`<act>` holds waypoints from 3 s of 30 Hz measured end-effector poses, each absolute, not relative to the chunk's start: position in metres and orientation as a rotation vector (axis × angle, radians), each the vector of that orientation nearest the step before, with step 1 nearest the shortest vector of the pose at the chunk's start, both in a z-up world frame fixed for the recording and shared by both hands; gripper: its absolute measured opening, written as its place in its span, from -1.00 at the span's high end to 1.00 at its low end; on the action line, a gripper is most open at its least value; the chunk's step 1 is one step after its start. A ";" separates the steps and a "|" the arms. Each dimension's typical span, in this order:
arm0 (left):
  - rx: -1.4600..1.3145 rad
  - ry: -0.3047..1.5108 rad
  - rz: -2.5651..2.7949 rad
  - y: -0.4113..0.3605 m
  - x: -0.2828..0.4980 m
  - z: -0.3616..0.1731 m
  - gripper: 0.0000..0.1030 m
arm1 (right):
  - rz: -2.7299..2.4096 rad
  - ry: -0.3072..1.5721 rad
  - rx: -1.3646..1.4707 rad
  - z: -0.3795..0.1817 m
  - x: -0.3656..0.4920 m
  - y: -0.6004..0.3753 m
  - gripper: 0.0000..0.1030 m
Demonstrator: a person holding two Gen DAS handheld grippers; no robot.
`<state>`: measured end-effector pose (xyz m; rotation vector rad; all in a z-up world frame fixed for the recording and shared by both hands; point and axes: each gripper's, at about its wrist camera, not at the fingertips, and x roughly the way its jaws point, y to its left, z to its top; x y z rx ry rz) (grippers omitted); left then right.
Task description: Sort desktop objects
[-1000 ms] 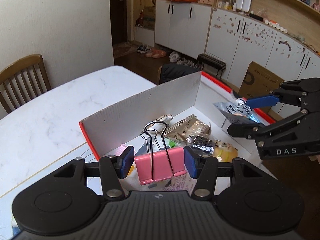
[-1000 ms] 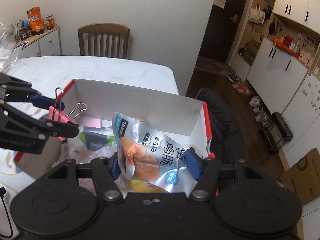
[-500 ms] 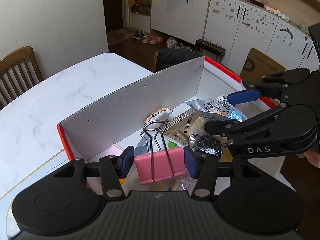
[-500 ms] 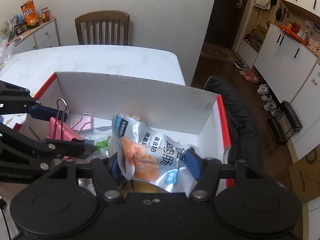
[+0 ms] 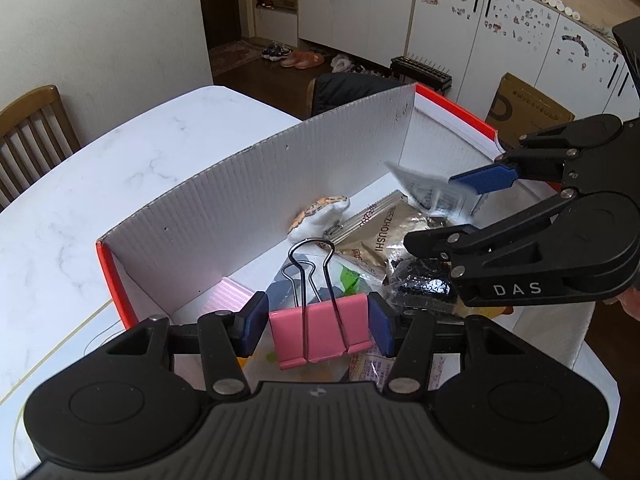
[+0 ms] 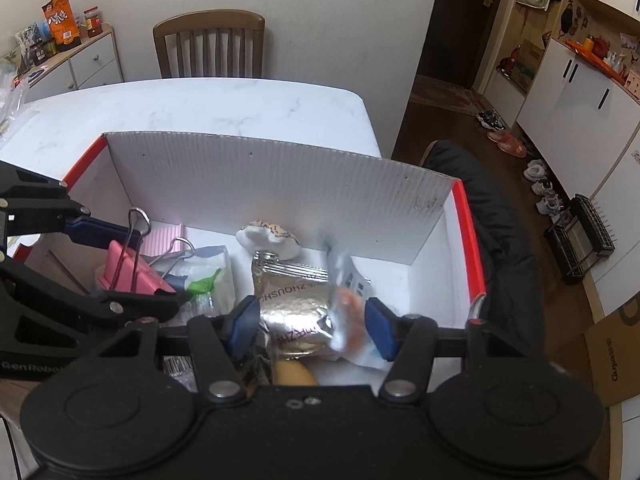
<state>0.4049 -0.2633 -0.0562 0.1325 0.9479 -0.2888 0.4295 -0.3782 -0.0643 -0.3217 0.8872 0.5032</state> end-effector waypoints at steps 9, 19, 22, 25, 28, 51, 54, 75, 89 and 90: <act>0.106 0.949 -0.321 -0.262 0.401 -0.052 -0.18 | 0.516 0.870 -0.291 -0.055 0.426 -0.384 -0.48; 0.077 0.914 -0.311 -0.257 0.385 -0.038 -0.46 | 0.545 0.833 -0.257 -0.035 0.409 -0.393 -0.54; 0.062 0.890 -0.300 -0.253 0.377 -0.031 -0.46 | 0.554 0.815 -0.242 -0.027 0.401 -0.397 -0.54; 0.038 0.866 -0.286 -0.248 0.370 -0.024 -0.46 | 0.562 0.797 -0.226 -0.018 0.393 -0.401 -0.55; 0.027 0.852 -0.282 -0.245 0.362 -0.019 -0.46 | 0.570 0.781 -0.213 -0.010 0.385 -0.403 -0.56; -0.050 0.749 -0.262 -0.216 0.287 0.021 -0.66 | 0.609 0.658 -0.189 0.020 0.303 -0.405 -0.76; -0.054 0.753 -0.256 -0.212 0.279 0.021 -0.74 | 0.617 0.645 -0.180 0.021 0.295 -0.405 -0.87; -0.035 0.769 -0.222 -0.209 0.252 0.015 -0.91 | 0.595 0.629 -0.169 0.019 0.267 -0.411 -1.00; -0.035 0.789 -0.214 -0.212 0.256 0.012 -0.91 | 0.592 0.642 -0.153 0.014 0.269 -0.414 -1.00; -0.034 0.789 -0.212 -0.212 0.257 0.011 -0.91 | 0.591 0.644 -0.152 0.014 0.270 -0.414 -1.00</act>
